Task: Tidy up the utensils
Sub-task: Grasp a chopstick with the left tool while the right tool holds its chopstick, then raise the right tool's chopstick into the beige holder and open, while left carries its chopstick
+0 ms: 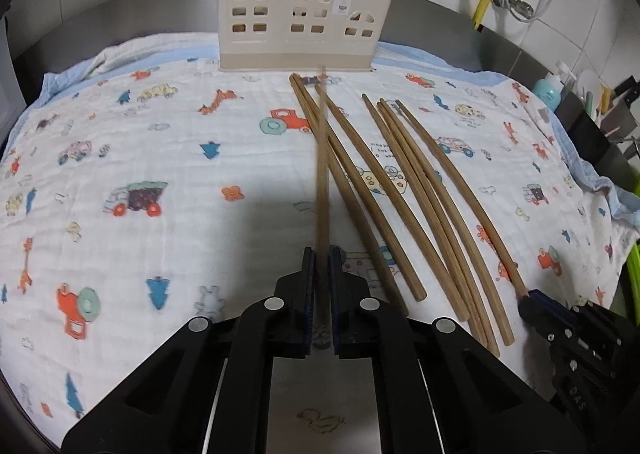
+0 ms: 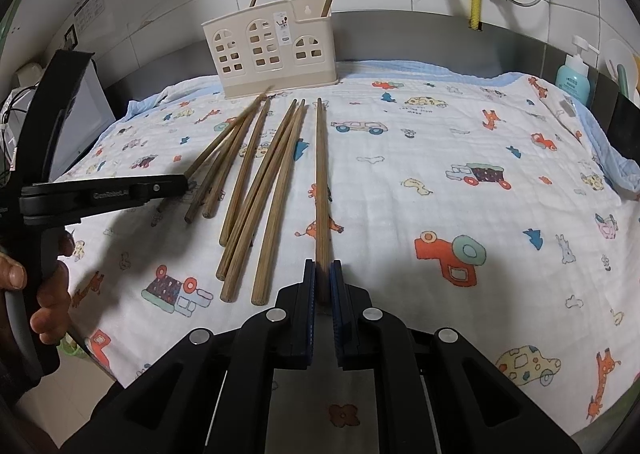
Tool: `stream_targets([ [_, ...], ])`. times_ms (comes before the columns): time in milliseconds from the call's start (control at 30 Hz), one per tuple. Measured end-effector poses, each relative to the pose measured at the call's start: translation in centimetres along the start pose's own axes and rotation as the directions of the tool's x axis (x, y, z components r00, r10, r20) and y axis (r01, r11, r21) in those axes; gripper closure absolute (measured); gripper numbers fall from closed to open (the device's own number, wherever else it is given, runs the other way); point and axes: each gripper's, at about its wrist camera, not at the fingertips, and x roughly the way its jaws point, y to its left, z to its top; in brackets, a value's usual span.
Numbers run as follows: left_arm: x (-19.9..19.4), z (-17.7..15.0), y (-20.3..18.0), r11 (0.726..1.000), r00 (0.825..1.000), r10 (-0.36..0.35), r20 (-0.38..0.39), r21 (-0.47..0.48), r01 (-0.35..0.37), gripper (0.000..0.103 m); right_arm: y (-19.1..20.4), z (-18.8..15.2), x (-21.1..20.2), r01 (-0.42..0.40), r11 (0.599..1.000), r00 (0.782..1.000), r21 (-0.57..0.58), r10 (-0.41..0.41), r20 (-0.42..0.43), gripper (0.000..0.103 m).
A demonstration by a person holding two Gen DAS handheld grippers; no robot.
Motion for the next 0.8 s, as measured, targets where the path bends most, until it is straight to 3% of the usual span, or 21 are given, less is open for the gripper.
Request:
stream_targets([
  [333, -5.4, 1.0, 1.4, 0.999, 0.99, -0.027, 0.14, 0.039, 0.022, 0.097, 1.4, 3.0, -4.3, 0.007, 0.999, 0.993, -0.054, -0.001, 0.118, 0.096],
  [567, -9.5, 2.8, 1.9, 0.995, 0.967, -0.044, 0.252, 0.093, 0.021, 0.097, 2.2, 8.1, -6.8, -0.014, 0.995, 0.982, -0.095, 0.032, 0.187, 0.096],
  [800, -12.4, 4.8, 2.4, 0.989, 0.948, -0.06, 0.313, 0.145, 0.014, 0.097, 3.7, 14.1, -7.4, -0.007, 0.984, 0.978, -0.176, 0.043, 0.206, 0.096],
])
